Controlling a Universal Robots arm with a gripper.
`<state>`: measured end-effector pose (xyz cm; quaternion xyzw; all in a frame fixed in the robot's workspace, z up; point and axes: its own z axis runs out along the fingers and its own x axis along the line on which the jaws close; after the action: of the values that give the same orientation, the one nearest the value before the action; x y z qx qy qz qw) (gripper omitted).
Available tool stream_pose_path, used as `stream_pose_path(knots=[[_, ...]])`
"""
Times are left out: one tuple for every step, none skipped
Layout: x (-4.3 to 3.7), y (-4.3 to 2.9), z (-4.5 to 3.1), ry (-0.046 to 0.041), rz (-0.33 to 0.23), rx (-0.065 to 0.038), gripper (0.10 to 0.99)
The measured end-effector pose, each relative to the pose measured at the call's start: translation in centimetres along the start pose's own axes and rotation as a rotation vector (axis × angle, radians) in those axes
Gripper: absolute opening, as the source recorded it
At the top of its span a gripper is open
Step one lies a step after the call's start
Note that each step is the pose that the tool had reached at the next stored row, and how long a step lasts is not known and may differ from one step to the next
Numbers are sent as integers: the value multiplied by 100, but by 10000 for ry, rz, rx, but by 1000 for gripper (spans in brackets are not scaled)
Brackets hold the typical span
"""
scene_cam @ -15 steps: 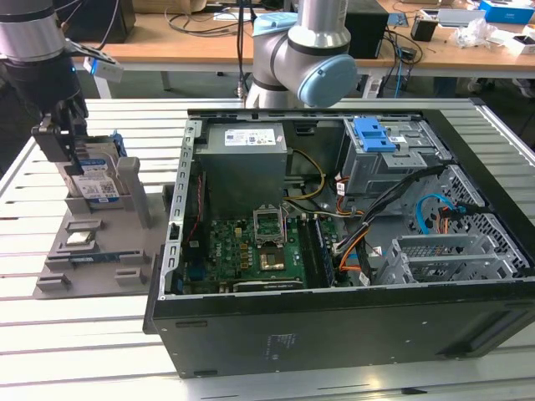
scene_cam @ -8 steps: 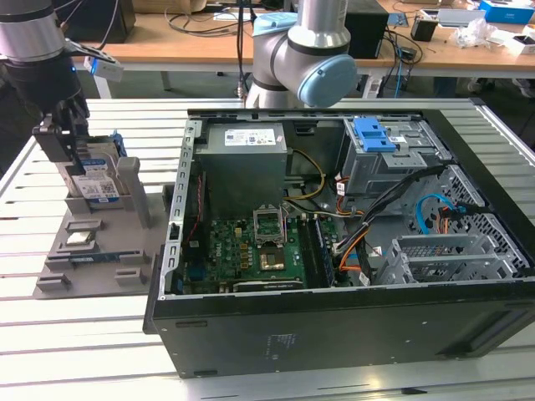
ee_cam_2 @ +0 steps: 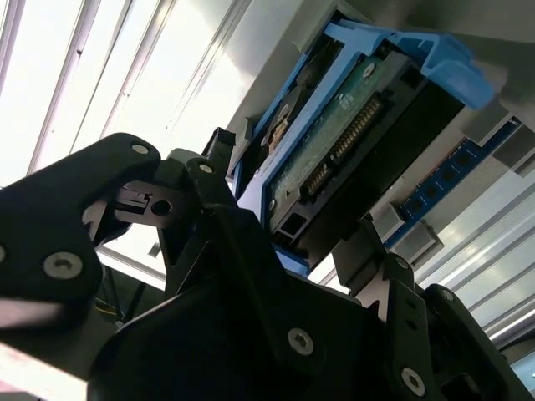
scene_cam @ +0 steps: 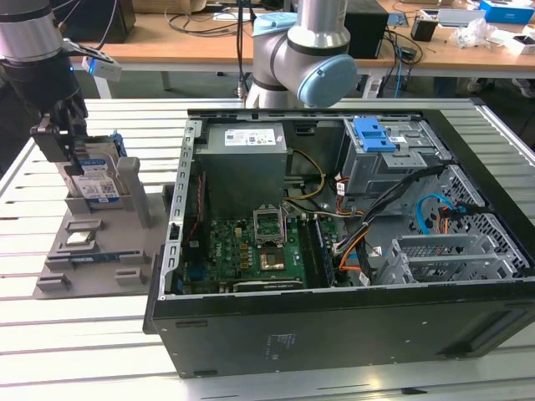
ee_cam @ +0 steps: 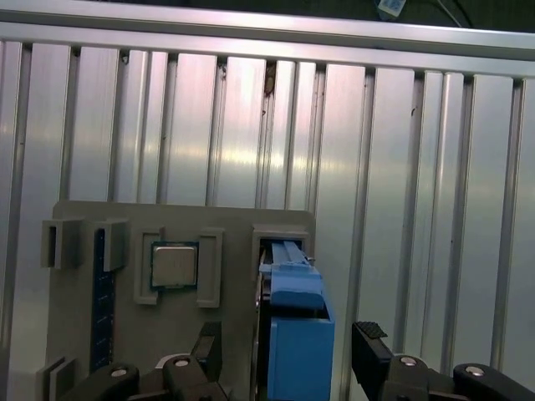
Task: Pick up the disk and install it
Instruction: 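Pick up the disk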
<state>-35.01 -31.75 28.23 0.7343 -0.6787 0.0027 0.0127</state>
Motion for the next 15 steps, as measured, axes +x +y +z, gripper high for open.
stream_pose_path(knots=[[0,0,0,1,0,0,722],[0,0,0,0,0,0,722],[0,0,0,0,0,0,722],[0,0,0,0,0,0,722],[0,0,0,0,0,1,722],[0,1,0,0,1,0,722],[0,0,0,0,0,0,722],[0,1,0,0,0,0,722],[0,1,0,0,0,0,706],[0,1,0,0,0,0,576],[0,1,0,0,0,0,396],[-1,1,0,-2,0,1,396],[0,1,0,-1,0,1,369],[0,1,0,0,0,1,369],[0,1,0,0,0,1,369]])
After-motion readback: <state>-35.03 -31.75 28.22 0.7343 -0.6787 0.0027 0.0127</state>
